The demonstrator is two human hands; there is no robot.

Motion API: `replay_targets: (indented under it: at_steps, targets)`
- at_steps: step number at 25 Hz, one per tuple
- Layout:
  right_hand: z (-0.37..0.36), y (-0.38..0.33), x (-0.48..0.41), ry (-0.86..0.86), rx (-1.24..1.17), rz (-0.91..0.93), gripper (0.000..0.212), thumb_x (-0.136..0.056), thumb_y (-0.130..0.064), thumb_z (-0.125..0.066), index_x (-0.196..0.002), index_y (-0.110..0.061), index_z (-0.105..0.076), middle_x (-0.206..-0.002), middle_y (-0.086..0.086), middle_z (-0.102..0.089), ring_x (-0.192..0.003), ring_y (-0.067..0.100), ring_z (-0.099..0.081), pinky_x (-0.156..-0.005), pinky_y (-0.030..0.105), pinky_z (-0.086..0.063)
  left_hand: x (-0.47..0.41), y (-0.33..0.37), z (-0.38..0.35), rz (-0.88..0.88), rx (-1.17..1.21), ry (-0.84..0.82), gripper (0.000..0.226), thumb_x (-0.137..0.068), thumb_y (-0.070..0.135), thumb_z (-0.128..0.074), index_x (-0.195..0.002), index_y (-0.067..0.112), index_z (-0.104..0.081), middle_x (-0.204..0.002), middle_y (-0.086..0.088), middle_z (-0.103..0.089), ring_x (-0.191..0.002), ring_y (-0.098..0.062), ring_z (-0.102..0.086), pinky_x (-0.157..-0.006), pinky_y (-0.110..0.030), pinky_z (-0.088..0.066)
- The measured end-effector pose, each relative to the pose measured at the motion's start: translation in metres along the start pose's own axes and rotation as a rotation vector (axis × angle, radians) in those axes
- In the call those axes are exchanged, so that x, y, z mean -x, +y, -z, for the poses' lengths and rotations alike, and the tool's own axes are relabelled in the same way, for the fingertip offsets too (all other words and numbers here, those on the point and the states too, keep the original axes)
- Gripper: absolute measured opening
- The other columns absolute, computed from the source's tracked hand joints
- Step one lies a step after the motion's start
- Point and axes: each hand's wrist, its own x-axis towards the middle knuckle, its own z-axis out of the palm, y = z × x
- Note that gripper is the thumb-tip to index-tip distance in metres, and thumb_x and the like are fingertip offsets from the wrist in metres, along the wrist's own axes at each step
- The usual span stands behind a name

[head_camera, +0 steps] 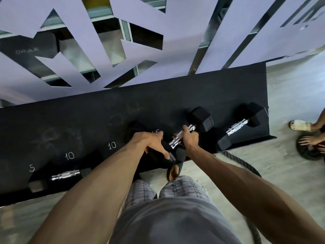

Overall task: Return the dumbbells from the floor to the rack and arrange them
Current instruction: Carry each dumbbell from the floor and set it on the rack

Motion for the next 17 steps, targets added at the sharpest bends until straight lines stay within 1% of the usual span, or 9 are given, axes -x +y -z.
replay_targets:
  at_steps: [2, 4, 7, 9, 11, 14, 17]
  targets:
    - [0.006, -0.011, -0.022, -0.02, 0.003, -0.039, 0.039, -0.085, -0.041, -0.059, -0.077, -0.004, -0.069, -0.075, 0.014, -0.076, -0.076, 0.031, -0.074, -0.084, 0.046, -0.059, -0.008, 0.013, 0.015, 0.02, -0.019, 0.04, 0.097, -0.037, 0.077, -0.072, -0.117, 0.034, -0.039, -0.11, 0.008, -0.059, -0.085, -0.019, -0.068, -0.086, -0.041, -0.055]
    - [0.013, -0.019, -0.048, -0.03, 0.021, -0.074, 0.046, -0.079, -0.048, -0.061, -0.089, -0.004, -0.069, -0.083, 0.012, -0.076, -0.08, 0.029, -0.073, -0.085, 0.045, -0.058, -0.019, 0.023, 0.028, 0.032, -0.028, 0.062, 0.097, -0.036, 0.077, -0.07, -0.118, 0.036, -0.038, -0.11, 0.01, -0.059, -0.095, -0.02, -0.062, -0.089, -0.045, -0.052]
    - [0.013, -0.032, -0.068, -0.041, 0.046, -0.108, 0.045, -0.087, -0.046, -0.059, -0.102, -0.005, -0.065, -0.095, 0.013, -0.073, -0.087, 0.028, -0.071, -0.086, 0.043, -0.058, -0.035, 0.031, 0.042, 0.05, -0.029, 0.085, 0.101, -0.037, 0.074, -0.07, -0.125, 0.038, -0.035, -0.117, 0.009, -0.056, -0.105, -0.022, -0.057, -0.092, -0.048, -0.048]
    - [0.01, -0.038, -0.074, -0.053, 0.028, -0.116, 0.043, -0.092, -0.043, -0.057, -0.108, -0.003, -0.063, -0.1, 0.014, -0.071, -0.09, 0.028, -0.071, -0.084, 0.043, -0.06, -0.043, 0.029, 0.046, 0.055, -0.036, 0.109, 0.1, -0.044, 0.07, -0.072, -0.13, 0.038, -0.033, -0.121, 0.008, -0.052, -0.109, -0.023, -0.055, -0.092, -0.049, -0.048]
    - [0.006, -0.039, -0.082, -0.077, 0.005, -0.144, 0.041, -0.096, -0.039, -0.055, -0.109, -0.002, -0.061, -0.102, 0.016, -0.07, -0.091, 0.028, -0.071, -0.081, 0.042, -0.061, -0.052, 0.025, 0.048, 0.055, -0.051, 0.149, 0.099, -0.05, 0.063, -0.074, -0.134, 0.036, -0.03, -0.127, 0.005, -0.047, -0.117, -0.024, -0.05, -0.093, -0.051, -0.048]
    - [0.0, -0.038, -0.085, -0.115, -0.028, -0.188, 0.039, -0.099, -0.038, -0.051, -0.106, -0.001, -0.06, -0.104, 0.018, -0.069, -0.091, 0.028, -0.071, -0.076, 0.038, -0.062, -0.065, 0.016, 0.045, 0.063, -0.054, 0.223, 0.099, -0.054, 0.051, -0.08, -0.137, 0.035, -0.028, -0.134, -0.001, -0.042, -0.126, -0.027, -0.041, -0.095, -0.055, -0.046]
    - [-0.002, -0.035, -0.085, -0.143, -0.059, -0.213, 0.043, -0.1, -0.039, -0.05, -0.112, 0.002, -0.059, -0.106, 0.019, -0.068, -0.092, 0.028, -0.071, -0.068, 0.033, -0.062, -0.072, 0.011, 0.039, 0.019, -0.09, 0.291, 0.1, -0.059, 0.04, -0.085, -0.141, 0.028, -0.028, -0.137, -0.008, -0.039, -0.129, -0.03, -0.038, -0.1, -0.051, -0.045]
